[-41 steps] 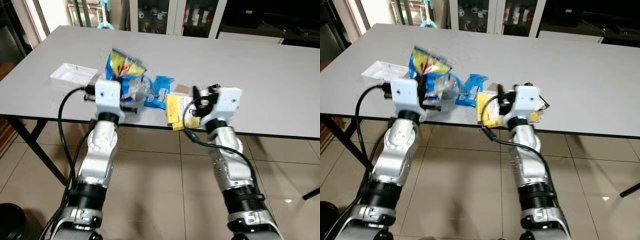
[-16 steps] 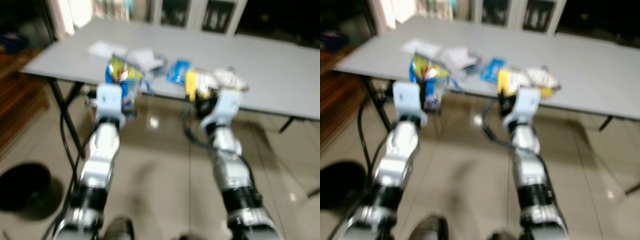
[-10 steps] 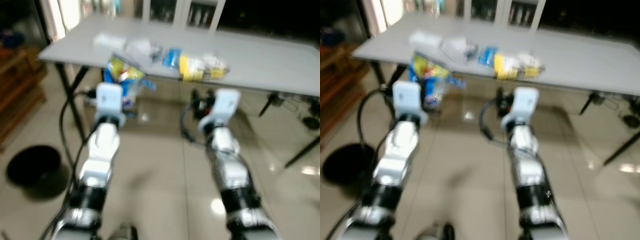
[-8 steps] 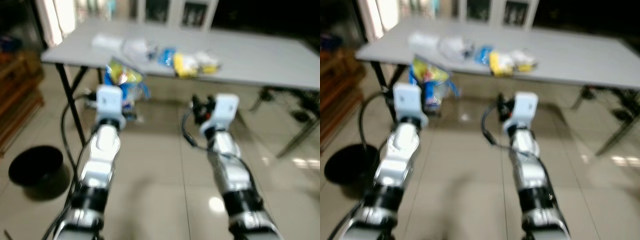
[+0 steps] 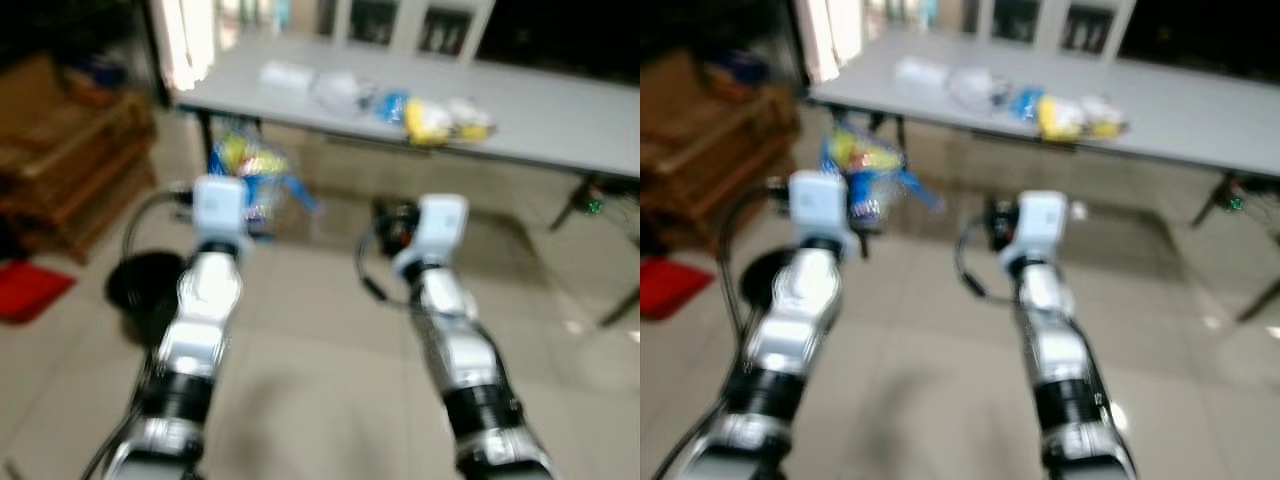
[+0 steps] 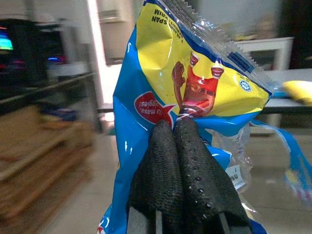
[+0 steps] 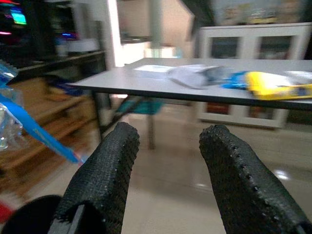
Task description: Picking trash to rubbish bin
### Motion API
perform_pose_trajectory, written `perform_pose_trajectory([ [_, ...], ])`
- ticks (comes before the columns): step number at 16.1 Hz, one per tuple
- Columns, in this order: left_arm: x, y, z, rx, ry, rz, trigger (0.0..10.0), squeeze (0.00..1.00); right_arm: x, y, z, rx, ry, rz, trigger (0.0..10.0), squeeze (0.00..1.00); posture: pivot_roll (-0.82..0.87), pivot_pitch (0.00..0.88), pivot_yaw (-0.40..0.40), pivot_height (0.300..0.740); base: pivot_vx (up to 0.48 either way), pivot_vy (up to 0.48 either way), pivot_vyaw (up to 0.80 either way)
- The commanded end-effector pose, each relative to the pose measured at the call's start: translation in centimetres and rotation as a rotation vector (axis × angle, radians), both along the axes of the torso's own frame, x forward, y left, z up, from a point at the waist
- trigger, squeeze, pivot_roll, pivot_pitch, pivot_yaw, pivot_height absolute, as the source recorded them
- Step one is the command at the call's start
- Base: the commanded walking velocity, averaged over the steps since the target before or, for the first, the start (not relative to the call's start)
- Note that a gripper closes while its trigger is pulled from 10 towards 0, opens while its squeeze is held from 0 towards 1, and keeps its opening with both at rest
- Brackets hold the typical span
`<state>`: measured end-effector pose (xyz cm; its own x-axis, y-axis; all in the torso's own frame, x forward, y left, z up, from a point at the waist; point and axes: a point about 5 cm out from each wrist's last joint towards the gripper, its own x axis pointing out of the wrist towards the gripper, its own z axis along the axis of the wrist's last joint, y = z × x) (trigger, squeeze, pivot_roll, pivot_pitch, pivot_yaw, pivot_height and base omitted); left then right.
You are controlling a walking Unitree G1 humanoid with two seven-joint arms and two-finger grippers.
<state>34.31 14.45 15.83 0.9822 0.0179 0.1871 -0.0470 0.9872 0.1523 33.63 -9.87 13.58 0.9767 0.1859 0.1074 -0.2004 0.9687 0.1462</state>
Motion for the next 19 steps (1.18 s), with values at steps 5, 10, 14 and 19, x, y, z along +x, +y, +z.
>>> perform_pose_trajectory([
  [5, 0.3, -1.0, 0.4, 0.001, 0.006, -0.029, 10.0, 0.0, 0.1, -0.5, 0.1, -0.004, 0.013, 0.011, 10.0, 0.0, 0.01, 0.046, -0.079, 0.74, 0.432, 0.0, 0.09],
  [10, 0.1, -0.9, -0.8, -0.006, 0.05, -0.042, 10.0, 0.0, -0.1, -1.0, -2.0, -0.048, 0.093, 0.032, 10.0, 0.0, 0.01, 0.045, -0.077, 0.74, 0.0, 0.0, 0.0],
  [14, -0.4, 1.4, -4.8, 0.012, 0.201, -0.002, 10.0, 0.0, -1.1, -2.5, -6.3, -0.113, 0.26, 0.06, 10.0, 0.0, 0.01, 0.046, -0.081, 0.74, 0.0, 0.0, 0.0],
  [19, -1.3, 3.7, -7.4, 0.003, 0.293, 0.048, 10.0, 0.0, -1.7, -3.7, -8.2, -0.133, 0.324, 0.059, 10.0, 0.0, 0.01, 0.048, -0.082, 0.74, 0.0, 0.0, 0.0],
])
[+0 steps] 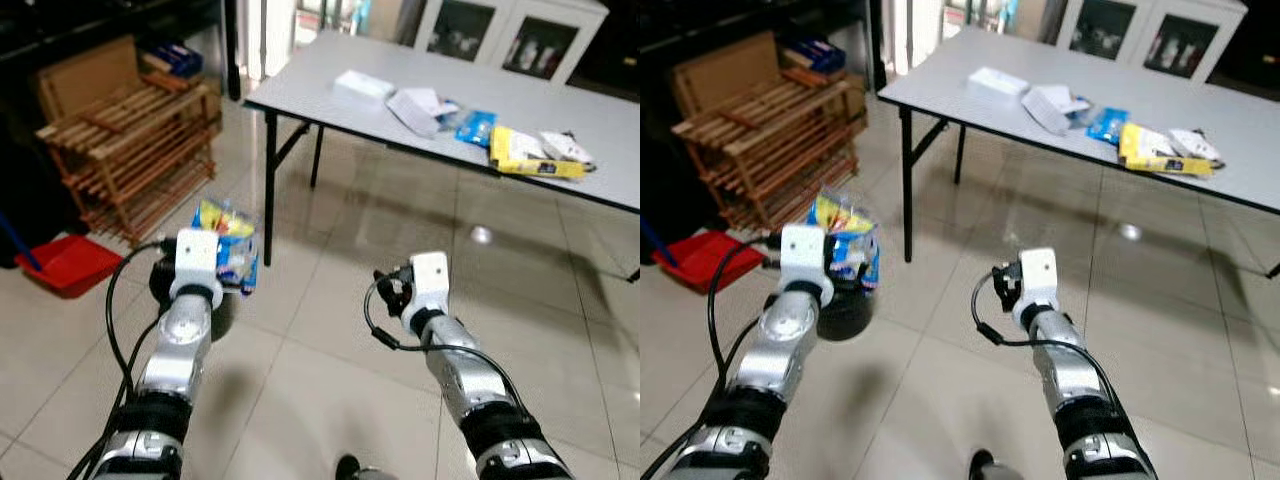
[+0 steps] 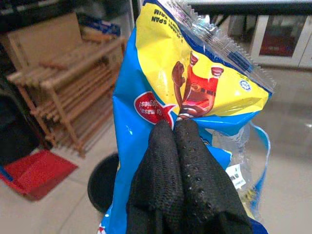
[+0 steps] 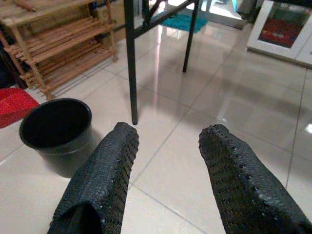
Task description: Picking trash to rubbish bin
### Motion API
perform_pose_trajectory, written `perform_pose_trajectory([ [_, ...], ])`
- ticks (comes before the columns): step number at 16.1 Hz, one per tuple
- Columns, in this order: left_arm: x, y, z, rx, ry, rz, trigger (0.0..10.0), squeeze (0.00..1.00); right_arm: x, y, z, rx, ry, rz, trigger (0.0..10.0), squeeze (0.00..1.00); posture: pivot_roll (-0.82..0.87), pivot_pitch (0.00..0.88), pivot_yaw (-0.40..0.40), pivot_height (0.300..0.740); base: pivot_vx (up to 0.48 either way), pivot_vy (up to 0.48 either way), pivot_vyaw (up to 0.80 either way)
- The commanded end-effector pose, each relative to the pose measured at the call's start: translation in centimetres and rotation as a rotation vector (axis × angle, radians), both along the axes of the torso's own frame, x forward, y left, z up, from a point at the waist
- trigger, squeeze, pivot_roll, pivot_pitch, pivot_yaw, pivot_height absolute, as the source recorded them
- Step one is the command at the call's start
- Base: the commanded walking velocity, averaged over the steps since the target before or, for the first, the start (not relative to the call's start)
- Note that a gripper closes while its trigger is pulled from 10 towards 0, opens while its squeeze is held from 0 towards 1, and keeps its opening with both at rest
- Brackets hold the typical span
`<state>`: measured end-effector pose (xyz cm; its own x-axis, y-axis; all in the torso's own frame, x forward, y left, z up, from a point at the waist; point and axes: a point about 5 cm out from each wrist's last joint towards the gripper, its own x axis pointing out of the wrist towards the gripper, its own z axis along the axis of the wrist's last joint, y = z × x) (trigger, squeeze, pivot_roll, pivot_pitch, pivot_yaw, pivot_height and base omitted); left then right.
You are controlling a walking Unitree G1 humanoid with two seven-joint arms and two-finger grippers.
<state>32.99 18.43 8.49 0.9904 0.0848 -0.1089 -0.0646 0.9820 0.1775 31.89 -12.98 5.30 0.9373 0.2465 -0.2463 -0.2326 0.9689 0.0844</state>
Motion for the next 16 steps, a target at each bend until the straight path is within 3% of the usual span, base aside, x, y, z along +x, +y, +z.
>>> perform_pose_trajectory([
  [1, 0.0, -0.3, -0.1, -0.017, -0.004, -0.014, 10.0, 0.0, 0.1, -0.5, 0.2, 0.007, -0.015, -0.008, 10.0, 0.0, 0.01, 0.047, -0.084, 0.74, 0.0, 0.0, 0.0],
  [7, 0.4, -0.6, -0.2, -0.013, 0.003, -0.002, 10.0, 0.0, 0.4, 0.1, 0.5, 0.02, -0.032, 0.017, 10.0, 0.0, 0.01, 0.046, -0.085, 0.74, 0.263, 0.0, 0.0],
  [10, 0.1, -0.5, -1.1, -0.016, 0.033, -0.02, 10.0, 0.0, 0.1, 0.0, -0.4, -0.002, 0.001, 0.019, 10.0, 0.0, 0.01, 0.043, -0.083, 0.74, 0.0, 0.0, 0.0],
  [16, -2.1, 0.7, -5.8, 0.056, 0.251, -0.033, 10.0, 0.0, -2.9, -1.6, -5.6, -0.109, 0.24, 0.013, 10.0, 0.0, 0.02, 0.041, -0.085, 0.74, 0.0, 0.0, 0.0],
])
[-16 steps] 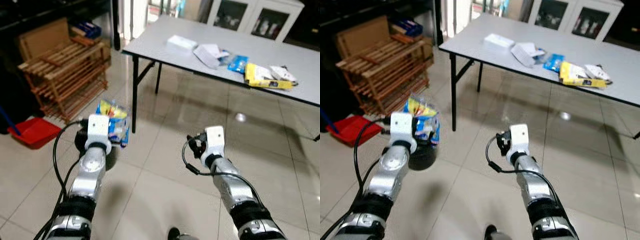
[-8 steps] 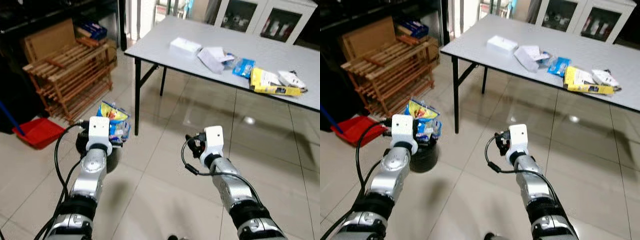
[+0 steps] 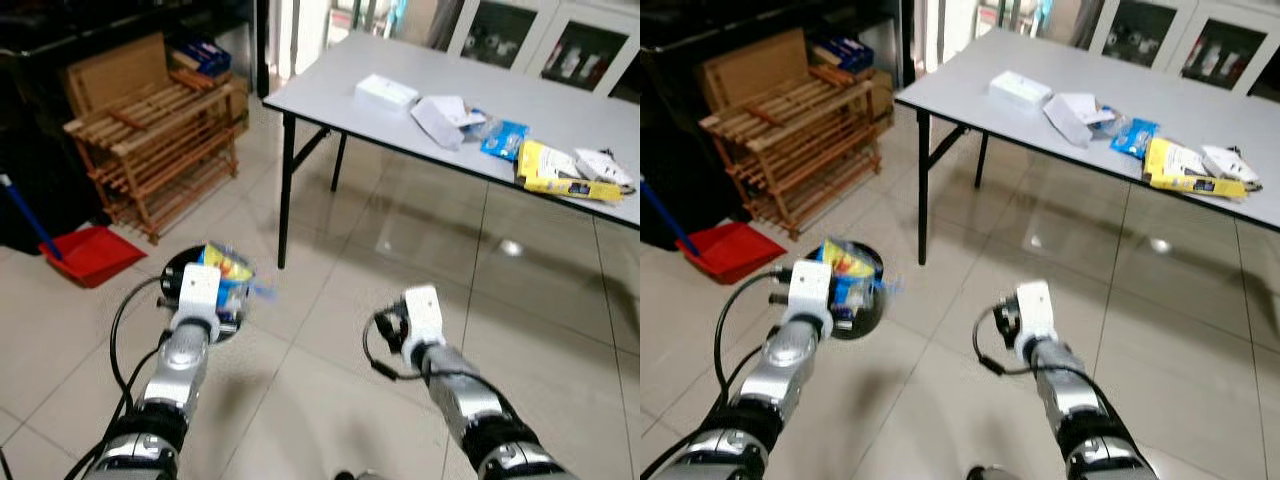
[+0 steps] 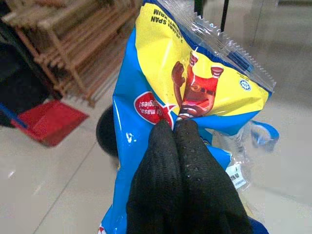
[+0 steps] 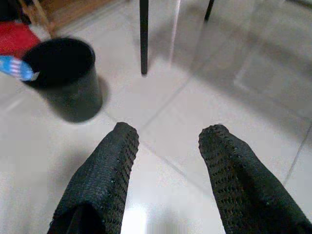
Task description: Picking trash to rubbish bin
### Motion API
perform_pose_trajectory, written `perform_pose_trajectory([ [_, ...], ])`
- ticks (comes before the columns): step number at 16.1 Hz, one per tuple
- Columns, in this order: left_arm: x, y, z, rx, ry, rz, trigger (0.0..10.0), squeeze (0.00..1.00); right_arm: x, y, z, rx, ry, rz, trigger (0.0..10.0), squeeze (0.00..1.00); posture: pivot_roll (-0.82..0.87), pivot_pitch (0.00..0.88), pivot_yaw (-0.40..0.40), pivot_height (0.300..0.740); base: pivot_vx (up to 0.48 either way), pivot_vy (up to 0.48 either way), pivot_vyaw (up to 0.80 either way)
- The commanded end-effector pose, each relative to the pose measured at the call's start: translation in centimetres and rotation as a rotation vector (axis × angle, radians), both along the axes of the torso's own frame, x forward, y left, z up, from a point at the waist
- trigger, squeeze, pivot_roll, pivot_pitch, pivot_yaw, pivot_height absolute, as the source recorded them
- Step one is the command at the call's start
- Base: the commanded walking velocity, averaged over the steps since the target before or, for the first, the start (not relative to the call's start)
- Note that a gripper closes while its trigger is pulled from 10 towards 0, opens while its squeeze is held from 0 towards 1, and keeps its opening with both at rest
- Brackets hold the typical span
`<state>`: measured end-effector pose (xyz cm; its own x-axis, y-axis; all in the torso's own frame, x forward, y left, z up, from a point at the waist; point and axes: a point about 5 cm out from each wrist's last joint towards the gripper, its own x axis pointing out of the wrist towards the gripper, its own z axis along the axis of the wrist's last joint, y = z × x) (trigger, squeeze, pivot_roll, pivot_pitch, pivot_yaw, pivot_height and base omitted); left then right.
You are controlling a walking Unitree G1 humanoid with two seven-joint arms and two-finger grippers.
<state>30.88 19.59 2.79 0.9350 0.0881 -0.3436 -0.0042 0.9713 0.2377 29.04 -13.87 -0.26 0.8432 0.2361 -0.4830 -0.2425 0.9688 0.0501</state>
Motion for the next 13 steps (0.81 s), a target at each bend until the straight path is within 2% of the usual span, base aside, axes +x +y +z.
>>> perform_pose_trajectory([
  [1, -1.3, 0.0, -1.9, 0.011, 0.1, -0.022, 10.0, 0.0, -1.9, -1.6, -2.1, -0.056, 0.108, -0.031, 10.0, 0.0, 0.02, 0.04, -0.085, 0.74, 0.0, 0.0, 0.0],
  [2, -1.3, 0.0, -2.0, 0.009, 0.108, -0.023, 10.0, 0.0, -2.2, -1.8, -2.4, -0.06, 0.123, -0.035, 10.0, 0.0, 0.02, 0.04, -0.085, 0.74, 0.0, 0.0, 0.0],
  [4, -2.6, 0.3, -3.6, 0.003, 0.188, -0.01, 10.0, 0.0, -3.4, -2.2, -3.5, -0.073, 0.178, -0.05, 10.0, 0.0, 0.01, 0.038, -0.085, 0.74, 0.0, 0.0, 0.0],
  [6, -4.7, 0.7, -5.6, 0.002, 0.295, 0.024, 10.0, 0.0, -5.8, -2.6, -5.4, -0.093, 0.289, -0.068, 10.0, 0.0, 0.02, 0.034, -0.087, 0.74, 0.0, 0.0, 0.0],
  [7, -6.2, 0.8, -6.9, -0.007, 0.361, 0.051, 10.0, 0.0, -6.9, -2.6, -6.1, -0.097, 0.331, -0.071, 10.0, 0.0, 0.02, 0.032, -0.085, 0.74, 0.0, 0.0, 0.0],
  [8, -6.8, 0.9, -7.4, -0.011, 0.387, 0.059, 10.0, 0.0, -7.3, -2.7, -6.4, -0.097, 0.351, -0.076, 10.0, 0.0, 0.02, 0.032, -0.085, 0.74, 0.0, 0.0, 0.0],
  [9, -8.2, 1.1, -8.3, -0.016, 0.436, 0.078, 10.0, 0.0, -8.4, -2.8, -7.0, -0.095, 0.388, -0.081, 10.0, 0.0, 0.03, 0.033, -0.088, 0.74, 0.0, 0.0, 0.0],
  [11, -9.1, 1.3, -8.9, -0.03, 0.457, 0.101, 10.0, 0.0, -9.0, -2.9, -7.4, -0.094, 0.402, -0.086, 10.0, 0.0, 0.02, 0.035, -0.088, 0.74, 0.0, 0.0, 0.0],
  [13, -9.2, 1.4, -8.9, -0.029, 0.46, 0.101, 10.0, 0.0, -9.2, -3.2, -7.4, -0.092, 0.405, -0.103, 10.0, 0.0, 0.02, 0.033, -0.085, 0.74, 0.0, 0.0, 0.0],
])
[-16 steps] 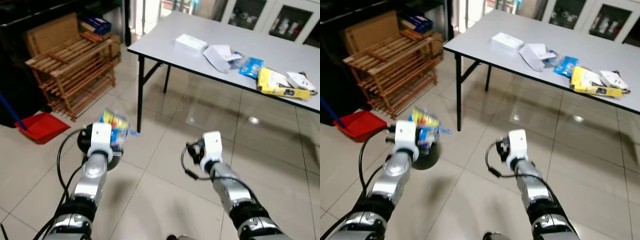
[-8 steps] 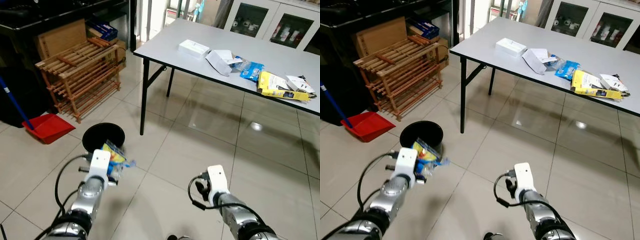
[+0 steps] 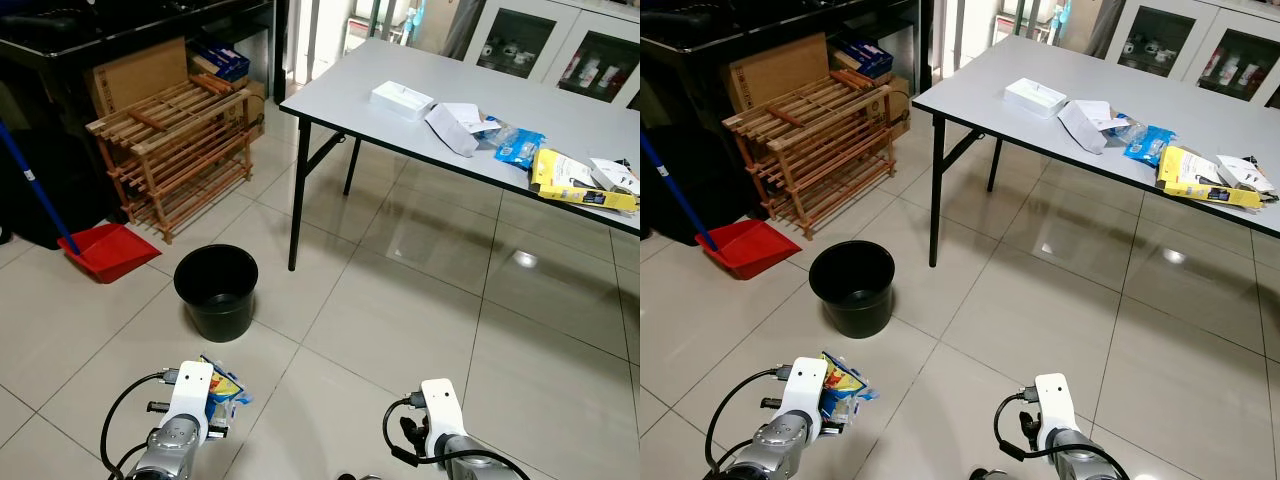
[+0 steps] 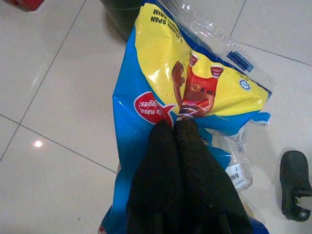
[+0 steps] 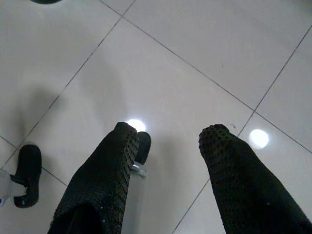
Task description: Picking trash to rubbish bin
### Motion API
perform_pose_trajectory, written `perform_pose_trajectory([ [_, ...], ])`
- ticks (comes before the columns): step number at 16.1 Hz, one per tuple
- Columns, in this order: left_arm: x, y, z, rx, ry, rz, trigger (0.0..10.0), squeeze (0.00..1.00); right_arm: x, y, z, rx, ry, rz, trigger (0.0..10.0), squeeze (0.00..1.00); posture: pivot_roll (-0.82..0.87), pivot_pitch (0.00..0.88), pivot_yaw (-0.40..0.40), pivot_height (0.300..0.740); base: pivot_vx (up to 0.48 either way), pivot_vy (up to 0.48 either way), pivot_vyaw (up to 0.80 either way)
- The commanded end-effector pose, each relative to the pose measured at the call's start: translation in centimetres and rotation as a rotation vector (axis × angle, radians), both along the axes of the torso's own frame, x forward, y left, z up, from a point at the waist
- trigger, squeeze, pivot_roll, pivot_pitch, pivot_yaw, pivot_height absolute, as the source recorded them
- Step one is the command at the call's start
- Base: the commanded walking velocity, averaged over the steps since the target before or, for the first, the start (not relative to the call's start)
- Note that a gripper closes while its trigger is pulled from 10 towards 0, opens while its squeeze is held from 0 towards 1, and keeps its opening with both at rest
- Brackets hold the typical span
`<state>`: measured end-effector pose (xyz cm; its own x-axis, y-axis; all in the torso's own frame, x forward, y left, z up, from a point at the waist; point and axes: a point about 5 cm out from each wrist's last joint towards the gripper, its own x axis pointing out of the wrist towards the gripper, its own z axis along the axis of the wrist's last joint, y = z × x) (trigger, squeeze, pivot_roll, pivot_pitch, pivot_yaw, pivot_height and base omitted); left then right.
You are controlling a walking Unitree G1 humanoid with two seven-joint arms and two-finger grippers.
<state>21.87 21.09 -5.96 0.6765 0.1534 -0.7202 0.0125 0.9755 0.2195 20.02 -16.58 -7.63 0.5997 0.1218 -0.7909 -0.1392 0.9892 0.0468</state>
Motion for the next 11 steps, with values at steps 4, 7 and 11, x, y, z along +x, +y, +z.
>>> perform_pose_trajectory([
  [4, -0.6, -0.3, -0.5, 0.0, 0.029, 0.011, 10.0, 0.0, 0.1, -0.1, 0.0, -0.014, 0.007, -0.003, 10.0, 0.0, 0.02, 0.032, -0.081, 0.74, 0.0, 0.0, 0.0],
  [7, -1.1, -0.4, -0.8, 0.005, 0.042, 0.024, 10.0, 0.0, 0.1, 0.4, 0.0, -0.01, 0.007, 0.032, 10.0, 0.0, 0.02, 0.035, -0.085, 0.74, 0.202, 0.0, 0.0],
  [11, -1.6, -0.4, -1.1, 0.007, 0.059, 0.031, 10.0, 0.0, -0.3, 0.2, -0.2, -0.03, 0.021, 0.045, 10.0, 0.0, 0.02, 0.033, -0.085, 0.74, 0.313, 0.0, 0.71],
])
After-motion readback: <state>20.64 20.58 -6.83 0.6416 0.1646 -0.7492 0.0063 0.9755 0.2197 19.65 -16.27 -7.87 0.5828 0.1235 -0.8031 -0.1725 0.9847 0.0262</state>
